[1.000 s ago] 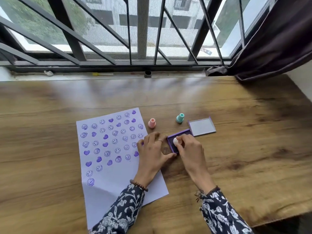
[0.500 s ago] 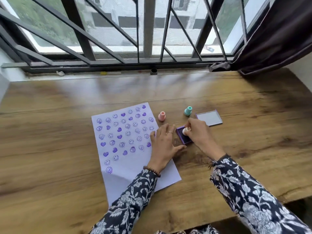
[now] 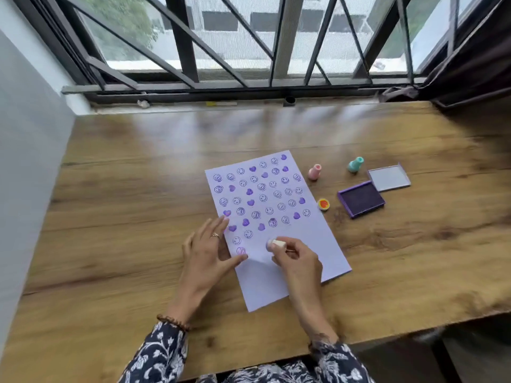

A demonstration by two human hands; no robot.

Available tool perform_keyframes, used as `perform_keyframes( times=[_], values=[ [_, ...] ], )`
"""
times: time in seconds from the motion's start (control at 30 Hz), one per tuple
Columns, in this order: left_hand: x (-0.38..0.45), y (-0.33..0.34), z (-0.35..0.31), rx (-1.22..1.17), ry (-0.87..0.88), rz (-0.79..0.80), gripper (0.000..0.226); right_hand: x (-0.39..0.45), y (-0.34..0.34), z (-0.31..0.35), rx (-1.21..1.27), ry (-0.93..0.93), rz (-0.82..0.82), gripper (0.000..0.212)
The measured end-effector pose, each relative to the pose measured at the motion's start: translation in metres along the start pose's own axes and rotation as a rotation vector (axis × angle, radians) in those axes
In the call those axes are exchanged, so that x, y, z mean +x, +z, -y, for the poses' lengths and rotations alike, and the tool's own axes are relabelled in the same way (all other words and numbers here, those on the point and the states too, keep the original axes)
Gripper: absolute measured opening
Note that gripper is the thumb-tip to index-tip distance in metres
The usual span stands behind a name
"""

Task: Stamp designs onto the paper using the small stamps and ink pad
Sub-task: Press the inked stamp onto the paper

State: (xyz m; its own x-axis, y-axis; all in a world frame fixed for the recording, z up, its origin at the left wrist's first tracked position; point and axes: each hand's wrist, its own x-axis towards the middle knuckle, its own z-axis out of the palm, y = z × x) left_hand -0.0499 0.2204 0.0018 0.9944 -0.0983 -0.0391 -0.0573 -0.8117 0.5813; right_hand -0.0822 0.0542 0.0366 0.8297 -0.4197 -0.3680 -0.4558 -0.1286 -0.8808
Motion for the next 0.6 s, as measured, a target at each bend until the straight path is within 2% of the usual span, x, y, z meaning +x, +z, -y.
perform_keyframes(
  times=[0.17,0.43,0.6],
  values=[
    [-0.002,0.006,0.013,0.072,0.027,0.096,0.098,-0.006,0.027,0.003,-0.333,-0.303,-0.04,0.011],
    [-0.003,0.012,0.017,0.07,0.059,0.072,0.098,-0.012,0.045,0.005,-0.704,-0.459,-0.006,0.016],
    [-0.004,0.012,0.018,0.068,0.058,0.084,0.097,-0.008,0.05,0.015,-0.913,-0.473,0.047,0.021]
  ],
)
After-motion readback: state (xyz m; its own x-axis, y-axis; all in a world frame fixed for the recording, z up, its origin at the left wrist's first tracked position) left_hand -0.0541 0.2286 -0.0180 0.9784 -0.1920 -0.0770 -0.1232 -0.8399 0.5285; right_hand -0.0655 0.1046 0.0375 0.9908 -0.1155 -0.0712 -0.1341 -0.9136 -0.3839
